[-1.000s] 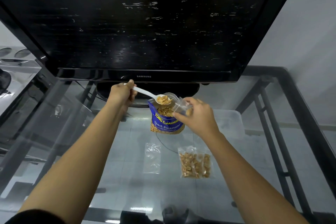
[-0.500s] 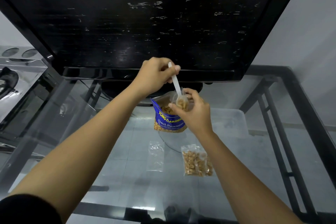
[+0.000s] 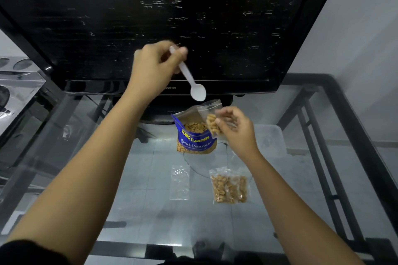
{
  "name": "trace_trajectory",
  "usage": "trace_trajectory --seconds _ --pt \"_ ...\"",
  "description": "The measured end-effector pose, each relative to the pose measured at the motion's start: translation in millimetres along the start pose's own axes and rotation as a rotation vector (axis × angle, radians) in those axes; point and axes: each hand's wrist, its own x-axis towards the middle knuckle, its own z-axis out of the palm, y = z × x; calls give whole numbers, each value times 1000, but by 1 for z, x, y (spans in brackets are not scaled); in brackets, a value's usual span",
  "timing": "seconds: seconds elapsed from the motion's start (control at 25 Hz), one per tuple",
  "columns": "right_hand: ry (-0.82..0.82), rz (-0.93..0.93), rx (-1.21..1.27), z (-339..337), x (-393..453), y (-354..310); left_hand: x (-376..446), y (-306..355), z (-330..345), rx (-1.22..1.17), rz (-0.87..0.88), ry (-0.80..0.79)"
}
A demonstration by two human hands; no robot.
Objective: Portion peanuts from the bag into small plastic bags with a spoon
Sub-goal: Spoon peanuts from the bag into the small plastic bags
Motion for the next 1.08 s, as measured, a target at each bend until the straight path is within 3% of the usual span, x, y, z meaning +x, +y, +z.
trace_trajectory --seconds 0.08,0.16,0.24,0.4,0.44,0.48,0.56,0.64,0.84,1.08 --pt "45 12 -17 -10 -9 0 -12 -32 19 -90 -199 7" --pt "61 53 -43 -20 -25 5 -36 -66 47 -79 -374 -84" --pt "28 113 -65 -30 -47 18 -59 -86 66 2 -430 -115" --pt "-54 292 -112 -43 -92 60 -115 -118 76 8 -605 214" --pt "-58 337 -121 -44 -101 70 -133 -130 80 42 -661 180" --pt "-64 379 -126 -44 -107 79 -153 -142 86 131 -686 38" --pt "-93 460 -162 -43 -112 93 -187 -164 97 348 -588 -320" --pt "-142 509 -275 -41 -111 102 -201 -178 105 512 -475 -487" --pt "-197 449 -608 -38 -105 108 -196 -178 113 543 -413 -471" --pt "-141 240 -646 -23 -100 76 -183 -157 86 353 -393 -540"
